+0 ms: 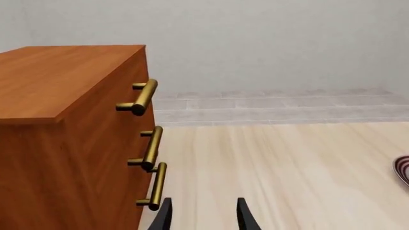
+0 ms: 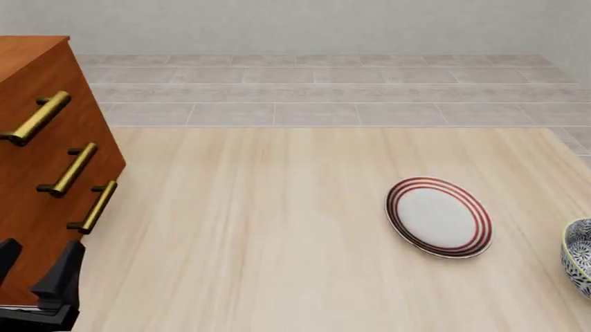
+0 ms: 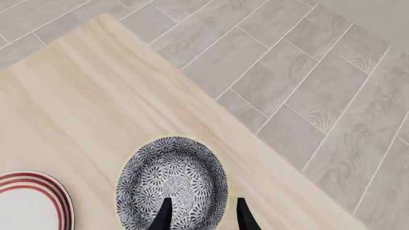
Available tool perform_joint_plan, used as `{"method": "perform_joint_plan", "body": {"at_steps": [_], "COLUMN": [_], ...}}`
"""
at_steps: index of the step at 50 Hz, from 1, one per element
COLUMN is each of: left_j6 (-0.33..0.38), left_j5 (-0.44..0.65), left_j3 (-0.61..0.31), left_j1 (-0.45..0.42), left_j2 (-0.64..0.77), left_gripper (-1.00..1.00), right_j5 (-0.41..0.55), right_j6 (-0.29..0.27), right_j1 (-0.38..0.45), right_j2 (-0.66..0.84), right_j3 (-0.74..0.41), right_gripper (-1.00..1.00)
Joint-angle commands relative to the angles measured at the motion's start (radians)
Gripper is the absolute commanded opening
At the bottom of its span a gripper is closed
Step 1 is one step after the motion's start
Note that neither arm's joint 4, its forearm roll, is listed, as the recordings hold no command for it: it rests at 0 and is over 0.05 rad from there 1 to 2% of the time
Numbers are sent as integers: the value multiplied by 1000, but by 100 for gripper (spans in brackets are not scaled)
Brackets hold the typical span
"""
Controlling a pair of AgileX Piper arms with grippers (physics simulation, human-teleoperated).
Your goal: Put the bowl on top of the cabinet.
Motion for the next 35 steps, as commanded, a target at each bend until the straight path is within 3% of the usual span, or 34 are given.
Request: {"method": "perform_joint_plan", "body": {"at_steps": [1, 18, 35], "left_j6": [3, 8, 11], "left_j5": [0, -5, -2], "left_j3": [0, 0, 0], "left_j1": [-1, -2, -3], "left_j2": [2, 10, 4], "left_gripper": [100, 100, 100], "right_j5": [-57, -141, -206], "right_j6": [-4, -24, -5], "right_j1": [-22, -59, -27], "right_j2": [56, 130, 202], "right_j3": [32, 62, 101], "right_gripper": [100, 100, 100]}}
